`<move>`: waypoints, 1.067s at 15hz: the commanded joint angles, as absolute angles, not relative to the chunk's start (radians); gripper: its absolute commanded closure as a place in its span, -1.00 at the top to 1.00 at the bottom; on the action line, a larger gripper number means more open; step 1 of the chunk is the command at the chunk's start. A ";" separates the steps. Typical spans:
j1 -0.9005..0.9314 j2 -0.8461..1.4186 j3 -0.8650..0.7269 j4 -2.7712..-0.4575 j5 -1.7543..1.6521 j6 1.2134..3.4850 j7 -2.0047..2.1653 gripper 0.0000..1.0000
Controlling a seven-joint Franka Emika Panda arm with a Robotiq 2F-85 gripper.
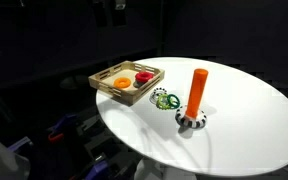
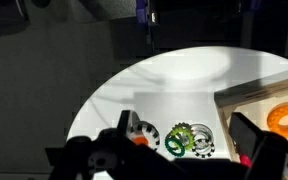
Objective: Move the dark green ring from the table to the tray
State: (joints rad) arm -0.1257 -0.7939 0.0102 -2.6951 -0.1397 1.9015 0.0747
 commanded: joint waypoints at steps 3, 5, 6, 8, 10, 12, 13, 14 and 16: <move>-0.115 -0.793 0.002 -2.693 -0.146 1.898 0.081 1.00; -0.115 -0.793 0.002 -2.693 -0.146 1.898 0.081 1.00; -0.115 -0.784 0.002 -2.681 -0.141 1.900 0.087 1.00; -0.116 -0.769 0.003 -2.661 -0.133 1.913 0.099 1.00; -0.119 -0.743 0.006 -2.633 -0.124 1.938 0.123 1.00; -0.122 -0.706 0.010 -2.605 -0.113 1.965 0.153 1.00; -0.123 -0.689 0.011 -2.593 -0.107 1.979 0.169 1.00; -0.124 -0.664 0.012 -2.577 -0.099 1.997 0.187 1.00; -0.123 -0.613 0.007 -2.553 -0.078 2.032 0.208 1.00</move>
State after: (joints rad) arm -0.1248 -0.7073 0.0103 -2.6184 -0.1099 2.0023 0.1667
